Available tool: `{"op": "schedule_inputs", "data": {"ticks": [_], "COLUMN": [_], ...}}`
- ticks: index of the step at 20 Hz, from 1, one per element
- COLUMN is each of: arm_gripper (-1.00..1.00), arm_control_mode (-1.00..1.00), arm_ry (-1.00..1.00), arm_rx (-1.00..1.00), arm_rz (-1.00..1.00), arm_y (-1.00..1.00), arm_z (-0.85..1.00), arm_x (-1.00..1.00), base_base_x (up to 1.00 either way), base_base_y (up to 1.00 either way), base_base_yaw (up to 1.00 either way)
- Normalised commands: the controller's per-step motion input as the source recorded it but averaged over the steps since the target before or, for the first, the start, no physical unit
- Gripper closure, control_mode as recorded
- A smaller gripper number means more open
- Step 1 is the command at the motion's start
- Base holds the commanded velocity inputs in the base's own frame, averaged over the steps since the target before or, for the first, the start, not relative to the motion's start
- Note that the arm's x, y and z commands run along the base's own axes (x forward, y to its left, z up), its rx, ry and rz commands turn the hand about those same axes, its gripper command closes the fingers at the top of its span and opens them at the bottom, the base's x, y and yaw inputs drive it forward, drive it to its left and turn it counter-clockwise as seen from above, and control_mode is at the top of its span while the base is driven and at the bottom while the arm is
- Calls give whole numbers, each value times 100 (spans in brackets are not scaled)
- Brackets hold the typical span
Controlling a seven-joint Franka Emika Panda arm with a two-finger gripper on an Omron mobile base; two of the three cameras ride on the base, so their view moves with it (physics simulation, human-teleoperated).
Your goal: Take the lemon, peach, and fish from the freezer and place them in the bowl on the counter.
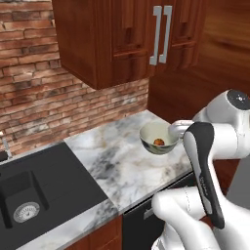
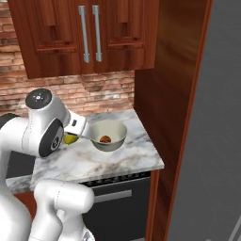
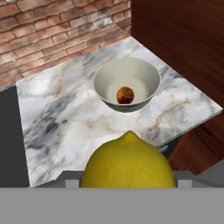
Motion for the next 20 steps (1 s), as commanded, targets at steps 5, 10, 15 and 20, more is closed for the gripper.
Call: {"op": "schedule_inputs", "data": {"ticks": [5,10,15,20], "arm_gripper": [100,100,100,100], "arm_control_mode": [-100,-100,-100,-100], "arm_ry": [3,8,9,10], "arm_rx": [0,0,0,0], "arm_rz": [1,0,0,0], "arm_y": [-1,0,-4,-6], "arm_z": [-26,-27,-26,-28], "arm_x": [74,72,61,53], "base_base_x": [0,0,0,0], "base_base_y": [0,0,0,0], "base_base_yaw": [0,0,0,0]}}
